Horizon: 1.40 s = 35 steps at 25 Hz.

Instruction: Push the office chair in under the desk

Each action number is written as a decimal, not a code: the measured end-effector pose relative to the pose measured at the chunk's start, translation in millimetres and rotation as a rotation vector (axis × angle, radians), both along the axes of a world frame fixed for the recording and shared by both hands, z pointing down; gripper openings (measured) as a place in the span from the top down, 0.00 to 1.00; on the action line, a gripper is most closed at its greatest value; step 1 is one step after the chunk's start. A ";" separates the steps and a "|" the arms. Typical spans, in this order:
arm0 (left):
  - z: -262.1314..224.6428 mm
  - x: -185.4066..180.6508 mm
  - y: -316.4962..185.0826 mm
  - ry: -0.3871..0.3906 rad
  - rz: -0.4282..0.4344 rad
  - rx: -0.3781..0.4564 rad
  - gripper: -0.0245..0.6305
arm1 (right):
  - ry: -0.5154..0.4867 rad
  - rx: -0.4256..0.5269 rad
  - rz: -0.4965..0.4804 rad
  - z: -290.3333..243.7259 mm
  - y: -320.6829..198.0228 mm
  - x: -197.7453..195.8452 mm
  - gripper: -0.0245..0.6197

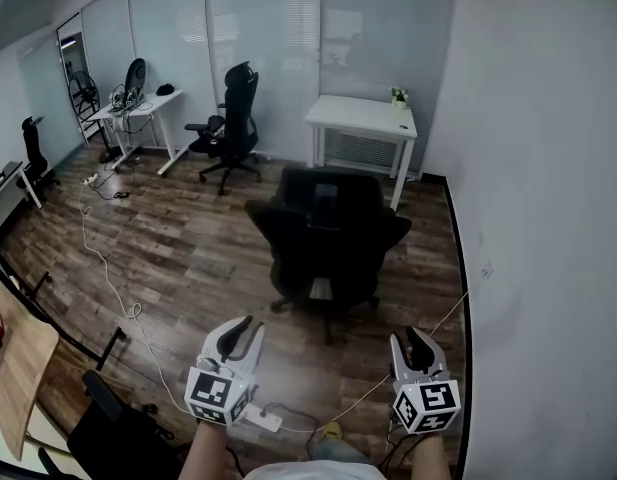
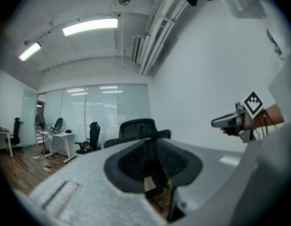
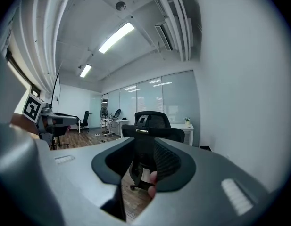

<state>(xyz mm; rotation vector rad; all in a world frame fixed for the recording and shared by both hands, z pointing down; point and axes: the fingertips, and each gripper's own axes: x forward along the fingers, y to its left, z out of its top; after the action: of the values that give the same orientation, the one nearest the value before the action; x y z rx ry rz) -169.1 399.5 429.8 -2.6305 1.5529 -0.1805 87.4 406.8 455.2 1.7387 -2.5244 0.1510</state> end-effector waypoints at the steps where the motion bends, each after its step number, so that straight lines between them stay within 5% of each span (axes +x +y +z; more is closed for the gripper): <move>1: -0.1 5.0 -14.1 0.001 -0.004 -0.003 0.83 | 0.000 -0.005 -0.008 1.0 -15.0 5.4 0.80; 8: -7.2 45.2 -100.8 -0.019 -0.043 0.004 0.83 | -0.013 -0.011 -0.054 -0.2 -111.0 47.3 0.80; 15: -4.4 68.7 -133.5 -0.052 -0.069 -0.010 0.83 | -0.022 -0.021 -0.110 3.5 -156.5 62.2 0.80; 35: 20.6 53.7 -242.1 -0.054 -0.043 -0.036 0.83 | 0.000 -0.015 -0.119 25.0 -263.2 44.0 0.80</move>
<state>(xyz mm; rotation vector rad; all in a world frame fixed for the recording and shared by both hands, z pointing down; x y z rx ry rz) -115.4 157.3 450.3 -2.5978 1.6043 -0.2828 131.5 143.6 480.3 1.5773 -2.6113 0.1623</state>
